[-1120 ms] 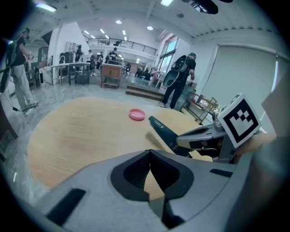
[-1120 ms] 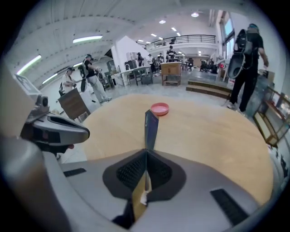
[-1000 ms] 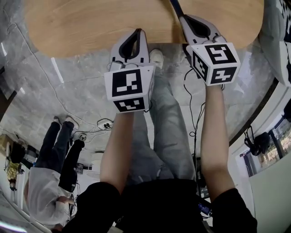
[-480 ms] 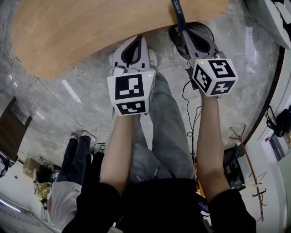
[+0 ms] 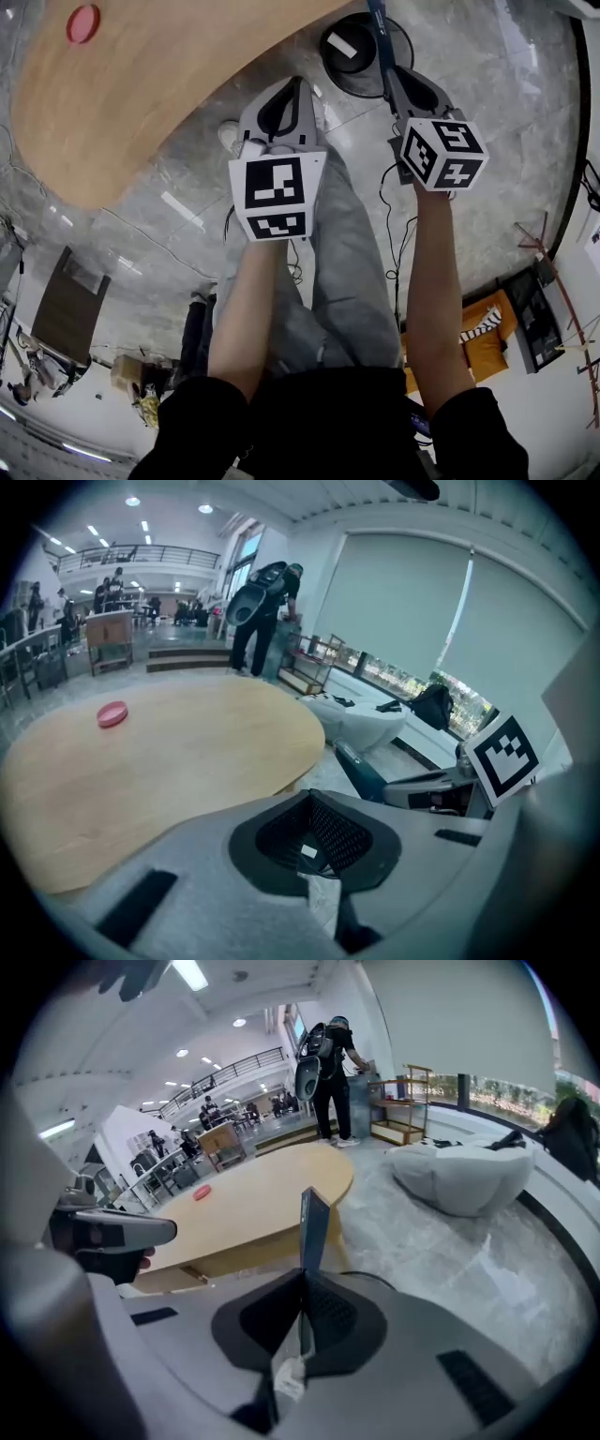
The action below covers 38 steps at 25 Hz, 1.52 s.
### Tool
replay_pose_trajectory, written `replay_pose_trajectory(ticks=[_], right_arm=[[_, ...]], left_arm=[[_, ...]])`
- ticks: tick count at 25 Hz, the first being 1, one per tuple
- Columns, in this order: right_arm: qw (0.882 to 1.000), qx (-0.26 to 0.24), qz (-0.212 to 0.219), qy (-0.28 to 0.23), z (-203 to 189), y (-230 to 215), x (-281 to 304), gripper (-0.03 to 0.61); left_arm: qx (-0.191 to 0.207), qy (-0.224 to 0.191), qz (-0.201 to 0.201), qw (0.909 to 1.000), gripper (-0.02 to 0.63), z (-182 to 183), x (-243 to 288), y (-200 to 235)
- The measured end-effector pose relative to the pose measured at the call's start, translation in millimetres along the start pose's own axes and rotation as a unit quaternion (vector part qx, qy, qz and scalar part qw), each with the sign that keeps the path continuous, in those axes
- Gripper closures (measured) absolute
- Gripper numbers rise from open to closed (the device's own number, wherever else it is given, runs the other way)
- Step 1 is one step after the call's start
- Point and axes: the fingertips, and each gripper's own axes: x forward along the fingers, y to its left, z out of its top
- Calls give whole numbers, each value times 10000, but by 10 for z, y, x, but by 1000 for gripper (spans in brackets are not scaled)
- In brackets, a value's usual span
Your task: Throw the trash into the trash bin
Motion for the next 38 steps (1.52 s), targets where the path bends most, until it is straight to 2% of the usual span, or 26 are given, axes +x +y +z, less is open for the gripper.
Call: replay_pose_trajectory(ticks=[4, 8, 10, 13, 16, 19, 21, 27, 32, 38], right_arm=[[9979, 506, -331, 216, -297, -294, 48, 563], [9961, 529, -568, 427, -489, -453, 81, 552], [9955, 541, -548, 545, -539, -474, 102, 461], [9960, 465, -480, 598, -513, -456, 114, 476], [9980, 330, -280, 461, -357, -354, 125, 550], [9989, 170, 249, 363, -155, -49, 260, 558], [9978, -141, 524, 371, -23, 192, 369, 561], [9867, -836, 1346, 349, 281, 993, 689, 563], [9759, -1231, 1777, 310, 512, 1645, 1007, 563], [9615, -1870, 1995, 294, 829, 2294, 1382, 561]], left_arm=[[159, 96, -107, 9998, 609, -3, 182, -79], [207, 142, -125, 9996, 609, -10, 292, -131], [206, 150, -134, 9996, 609, -17, 313, -152], [158, 138, -85, 9997, 609, -16, 301, -160], [76, 86, -17, 9999, 609, 17, 251, -137], [-88, 27, 130, 9999, 609, 55, 179, 39], [-232, -26, 286, 9993, 609, 84, 127, 210], [-688, -248, 772, 9943, 609, 117, -77, 824], [-1195, -439, 1390, 9821, 609, 43, -396, 1639], [-1667, -654, 1990, 9635, 609, -8, -776, 2403]])
